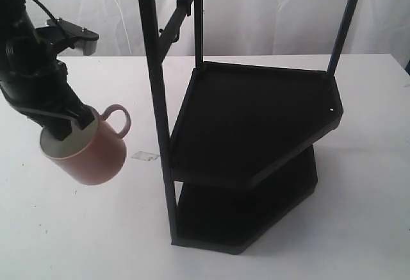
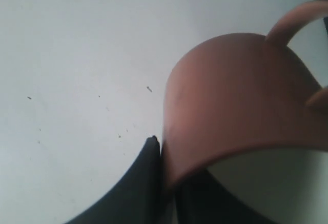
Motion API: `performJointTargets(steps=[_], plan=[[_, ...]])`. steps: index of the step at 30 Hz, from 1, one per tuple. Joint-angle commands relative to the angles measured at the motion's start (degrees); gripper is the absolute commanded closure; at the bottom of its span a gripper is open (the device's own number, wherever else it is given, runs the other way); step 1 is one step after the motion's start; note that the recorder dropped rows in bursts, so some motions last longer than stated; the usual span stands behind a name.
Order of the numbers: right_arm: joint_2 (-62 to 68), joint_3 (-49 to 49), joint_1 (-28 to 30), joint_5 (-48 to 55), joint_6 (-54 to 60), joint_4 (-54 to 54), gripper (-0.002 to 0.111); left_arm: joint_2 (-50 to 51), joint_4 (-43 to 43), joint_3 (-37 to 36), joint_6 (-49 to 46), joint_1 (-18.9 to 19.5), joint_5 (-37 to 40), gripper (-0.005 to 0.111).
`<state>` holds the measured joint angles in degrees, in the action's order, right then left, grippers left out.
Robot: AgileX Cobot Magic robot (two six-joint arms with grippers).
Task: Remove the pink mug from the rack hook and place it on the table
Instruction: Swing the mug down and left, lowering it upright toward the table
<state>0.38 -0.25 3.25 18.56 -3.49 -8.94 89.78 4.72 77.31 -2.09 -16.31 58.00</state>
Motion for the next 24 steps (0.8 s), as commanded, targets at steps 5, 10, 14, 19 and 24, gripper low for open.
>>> performJointTargets(steps=[5, 10, 14, 19, 24], plan=[[-0.4, 0.2, -3.9, -0.5, -0.1, 0.1, 0.108, 1.9, -0.4, 0.6, -3.5, -0.3, -6.8, 0.107], [-0.4, 0.2, -3.9, -0.5, -0.1, 0.1, 0.108, 5.4, -0.4, 0.7, -4.3, -0.3, -5.6, 0.107], [-0.4, 0.2, -3.9, -0.5, -0.1, 0.1, 0.108, 8.0, -0.4, 2.1, -3.8, -0.3, -4.2, 0.107], [-0.4, 0.2, -3.9, -0.5, -0.1, 0.1, 0.108, 12.0, -0.6, 7.2, -4.0, -0.3, 1.1, 0.107], [-0.4, 0.2, -3.9, -0.5, -0.1, 0.1, 0.108, 14.5, -0.9, 9.1, -4.3, -0.3, 1.5, 0.107]])
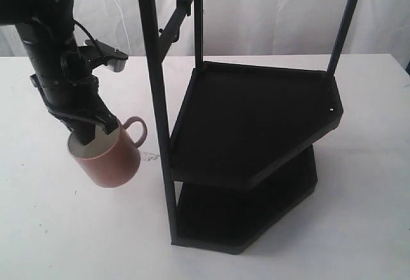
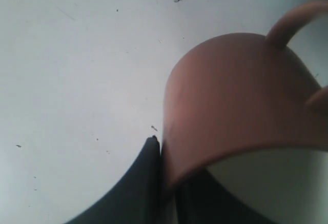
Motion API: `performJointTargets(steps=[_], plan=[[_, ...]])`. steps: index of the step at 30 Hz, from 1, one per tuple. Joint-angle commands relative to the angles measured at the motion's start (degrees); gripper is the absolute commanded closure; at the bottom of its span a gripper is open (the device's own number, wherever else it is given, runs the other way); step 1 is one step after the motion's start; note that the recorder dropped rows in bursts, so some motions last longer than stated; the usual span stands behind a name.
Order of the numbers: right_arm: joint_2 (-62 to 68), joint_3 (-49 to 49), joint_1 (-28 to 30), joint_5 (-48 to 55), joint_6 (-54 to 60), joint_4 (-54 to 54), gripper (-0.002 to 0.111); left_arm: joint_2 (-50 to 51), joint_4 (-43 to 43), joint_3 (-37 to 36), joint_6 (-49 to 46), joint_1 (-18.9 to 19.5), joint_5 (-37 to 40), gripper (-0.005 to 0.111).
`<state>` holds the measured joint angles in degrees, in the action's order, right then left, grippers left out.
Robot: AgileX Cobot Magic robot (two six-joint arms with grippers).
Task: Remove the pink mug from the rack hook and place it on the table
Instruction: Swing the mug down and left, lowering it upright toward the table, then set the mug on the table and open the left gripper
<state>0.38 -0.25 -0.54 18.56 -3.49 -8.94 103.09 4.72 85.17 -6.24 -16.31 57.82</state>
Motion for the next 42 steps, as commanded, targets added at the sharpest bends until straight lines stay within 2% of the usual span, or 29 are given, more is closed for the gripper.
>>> performJointTargets(steps=[1, 10, 16, 42], plan=[[-0.4, 0.2, -0.1, -0.5, -0.1, 0.1, 0.108, 1.4, -0.9, 1.2, -0.3, -0.3, 1.6, 0.107], [-0.4, 0.2, -0.1, -0.5, -0.1, 0.1, 0.108, 3.8, -0.9, 1.2, -0.4, -0.3, 0.0, 0.107], [-0.4, 0.2, -0.1, -0.5, -0.1, 0.1, 0.108, 5.6, -0.4, 1.2, -5.1, -0.3, -0.3, 0.107], [-0.4, 0.2, -0.1, -0.5, -0.1, 0.1, 0.108, 6.3, 1.5, 1.2, -7.1, -0.3, -1.6, 0.107]])
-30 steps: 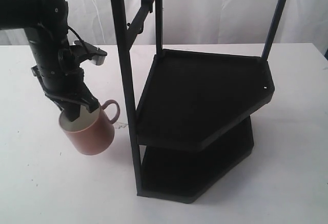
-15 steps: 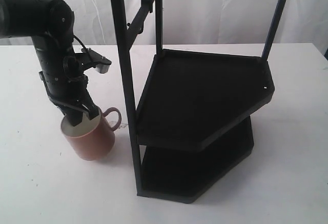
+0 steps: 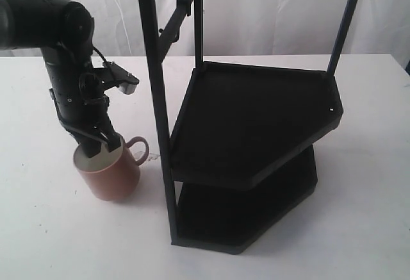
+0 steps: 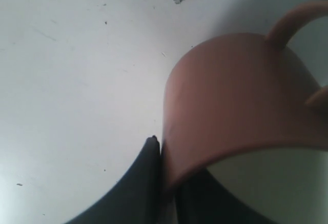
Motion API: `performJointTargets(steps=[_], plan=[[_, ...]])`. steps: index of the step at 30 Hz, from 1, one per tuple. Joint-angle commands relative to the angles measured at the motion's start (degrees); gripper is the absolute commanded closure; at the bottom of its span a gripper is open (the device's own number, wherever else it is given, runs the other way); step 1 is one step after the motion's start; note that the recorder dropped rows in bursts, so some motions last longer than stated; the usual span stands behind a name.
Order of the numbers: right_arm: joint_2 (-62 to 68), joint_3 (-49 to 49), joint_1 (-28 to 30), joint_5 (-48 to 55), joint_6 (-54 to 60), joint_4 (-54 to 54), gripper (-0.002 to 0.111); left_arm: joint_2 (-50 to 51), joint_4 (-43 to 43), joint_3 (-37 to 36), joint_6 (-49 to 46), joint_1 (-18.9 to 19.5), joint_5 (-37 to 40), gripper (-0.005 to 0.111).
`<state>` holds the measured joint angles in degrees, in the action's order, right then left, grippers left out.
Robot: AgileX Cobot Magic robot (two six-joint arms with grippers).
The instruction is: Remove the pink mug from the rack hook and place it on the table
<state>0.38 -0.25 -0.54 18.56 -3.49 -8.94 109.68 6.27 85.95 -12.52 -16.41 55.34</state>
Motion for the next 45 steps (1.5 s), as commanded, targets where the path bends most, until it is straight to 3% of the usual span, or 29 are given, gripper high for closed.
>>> performJointTargets(steps=[1, 12, 19, 27, 36, 45], plan=[[-0.4, 0.2, -0.1, -0.5, -0.1, 0.1, 0.108, -0.3, 0.0, 0.4, -1.4, -0.2, 0.6, 0.107], [-0.4, 0.2, -0.1, -0.5, -2.5, 0.1, 0.108, -0.3, 0.0, 0.4, -1.6, -0.2, 0.0, 0.107], [-0.4, 0.2, -0.1, -0.5, -2.5, 0.1, 0.108, -0.2, 0.9, -0.6, -1.6, -0.2, -0.4, 0.089], [-0.4, 0.2, -0.1, -0.5, -2.5, 0.1, 0.108, -0.2, 0.9, -0.7, -1.5, -0.2, -0.3, 0.080], [-0.4, 0.2, -0.1, -0.5, -2.5, 0.1, 0.108, -1.0, 3.7, -0.7, -1.2, -0.2, 1.5, 0.062], [-0.4, 0.2, -0.1, -0.5, -2.5, 0.1, 0.108, -10.2, 5.1, -0.7, 2.0, -0.2, 1.0, 0.060]])
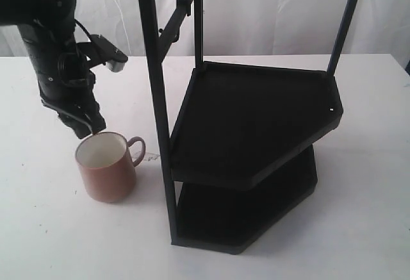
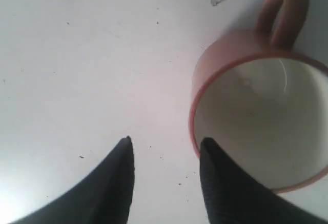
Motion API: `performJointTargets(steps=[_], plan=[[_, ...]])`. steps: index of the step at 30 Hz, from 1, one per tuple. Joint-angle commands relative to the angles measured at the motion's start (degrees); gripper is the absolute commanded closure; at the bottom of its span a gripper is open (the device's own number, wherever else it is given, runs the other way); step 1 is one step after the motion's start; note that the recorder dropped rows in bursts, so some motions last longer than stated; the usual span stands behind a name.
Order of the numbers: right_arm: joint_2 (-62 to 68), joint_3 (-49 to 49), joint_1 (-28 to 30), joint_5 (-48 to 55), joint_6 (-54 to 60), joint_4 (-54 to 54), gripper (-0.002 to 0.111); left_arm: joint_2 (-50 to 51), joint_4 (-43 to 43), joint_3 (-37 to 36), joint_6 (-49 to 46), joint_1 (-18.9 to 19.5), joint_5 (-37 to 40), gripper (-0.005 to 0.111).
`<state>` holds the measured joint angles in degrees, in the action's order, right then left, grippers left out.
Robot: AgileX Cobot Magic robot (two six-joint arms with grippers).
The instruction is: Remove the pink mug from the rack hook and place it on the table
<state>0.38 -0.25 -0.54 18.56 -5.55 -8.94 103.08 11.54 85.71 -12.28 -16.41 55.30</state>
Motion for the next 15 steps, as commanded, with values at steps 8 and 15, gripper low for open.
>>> performJointTargets(steps=[8, 15], plan=[[-0.4, 0.2, -0.1, -0.5, -0.4, 0.1, 0.108, -12.9, 14.3, -0.4, 13.0, -0.2, 5.0, 0.106], [-0.4, 0.2, -0.1, -0.5, -0.4, 0.1, 0.108, -16.5, 14.3, -1.6, 18.3, 2.7, 5.2, 0.106]])
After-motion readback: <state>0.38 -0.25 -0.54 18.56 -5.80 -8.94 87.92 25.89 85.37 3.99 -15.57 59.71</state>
